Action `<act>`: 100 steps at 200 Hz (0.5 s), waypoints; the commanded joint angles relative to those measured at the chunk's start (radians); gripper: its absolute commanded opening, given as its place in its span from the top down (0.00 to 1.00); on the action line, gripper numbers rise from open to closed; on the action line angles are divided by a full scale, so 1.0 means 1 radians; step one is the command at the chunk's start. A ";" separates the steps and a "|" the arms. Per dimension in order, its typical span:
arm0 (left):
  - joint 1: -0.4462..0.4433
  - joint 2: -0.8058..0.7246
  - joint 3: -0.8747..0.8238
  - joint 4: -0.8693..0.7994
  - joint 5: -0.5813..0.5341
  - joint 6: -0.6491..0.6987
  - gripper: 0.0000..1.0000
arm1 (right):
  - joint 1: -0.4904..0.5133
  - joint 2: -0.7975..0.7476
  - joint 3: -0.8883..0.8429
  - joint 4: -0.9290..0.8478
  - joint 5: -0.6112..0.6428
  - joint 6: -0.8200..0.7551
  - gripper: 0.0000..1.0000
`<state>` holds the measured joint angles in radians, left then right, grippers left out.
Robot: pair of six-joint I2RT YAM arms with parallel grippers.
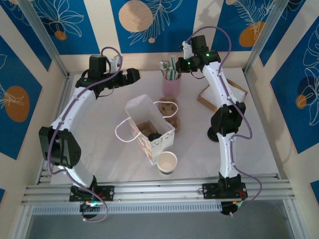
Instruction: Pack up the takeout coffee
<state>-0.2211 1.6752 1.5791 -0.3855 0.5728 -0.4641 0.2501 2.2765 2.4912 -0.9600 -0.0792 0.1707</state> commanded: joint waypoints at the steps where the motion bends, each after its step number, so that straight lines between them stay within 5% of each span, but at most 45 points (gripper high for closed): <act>1: -0.009 -0.014 -0.005 0.016 0.024 0.002 0.00 | -0.005 0.009 0.047 -0.024 -0.021 0.003 0.97; 100: -0.009 -0.015 -0.004 0.019 0.023 0.000 0.00 | -0.003 -0.025 0.086 -0.039 0.007 -0.007 1.00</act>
<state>-0.2211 1.6752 1.5787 -0.3840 0.5728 -0.4641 0.2501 2.2780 2.5469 -0.9821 -0.0776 0.1722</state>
